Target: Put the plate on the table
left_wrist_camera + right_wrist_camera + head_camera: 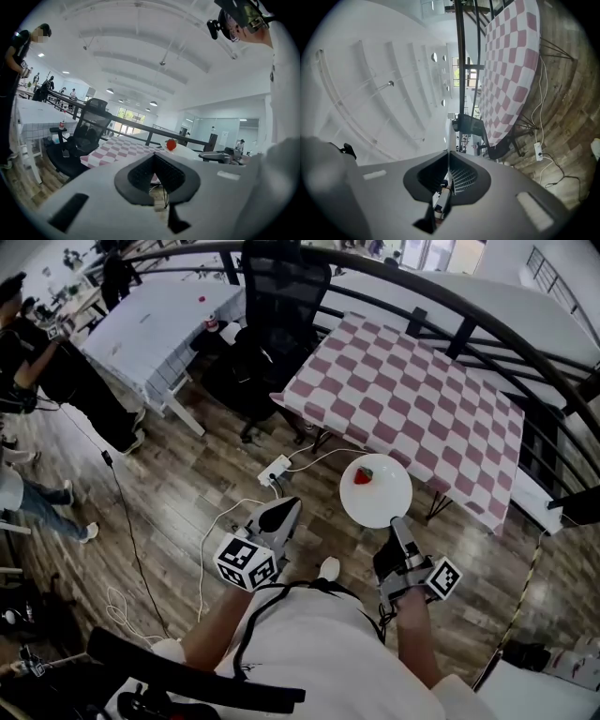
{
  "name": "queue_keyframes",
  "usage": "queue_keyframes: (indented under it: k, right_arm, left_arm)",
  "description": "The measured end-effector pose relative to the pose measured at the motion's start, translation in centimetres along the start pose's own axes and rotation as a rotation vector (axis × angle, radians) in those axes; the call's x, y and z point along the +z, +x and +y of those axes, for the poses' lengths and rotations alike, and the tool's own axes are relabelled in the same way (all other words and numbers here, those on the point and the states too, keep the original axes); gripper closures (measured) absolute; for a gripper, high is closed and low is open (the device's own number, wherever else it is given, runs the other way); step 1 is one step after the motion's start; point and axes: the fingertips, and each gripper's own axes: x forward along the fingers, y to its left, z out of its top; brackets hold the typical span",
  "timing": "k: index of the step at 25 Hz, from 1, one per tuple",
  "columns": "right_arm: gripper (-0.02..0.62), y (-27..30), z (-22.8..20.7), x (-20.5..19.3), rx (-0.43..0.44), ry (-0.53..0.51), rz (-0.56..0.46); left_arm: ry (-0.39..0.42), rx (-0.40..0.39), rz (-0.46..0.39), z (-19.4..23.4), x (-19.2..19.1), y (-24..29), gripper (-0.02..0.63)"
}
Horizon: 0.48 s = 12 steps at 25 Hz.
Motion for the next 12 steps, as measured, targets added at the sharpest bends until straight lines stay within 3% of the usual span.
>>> queue_keyframes:
  k: [12]
  right_arm:
    - [0.577,-0.5,-1.4,6.1,-0.013,0.0,0.023]
  left_arm:
    - [0.01,0.011,0.02,-1.8,0.0,6.5,0.6]
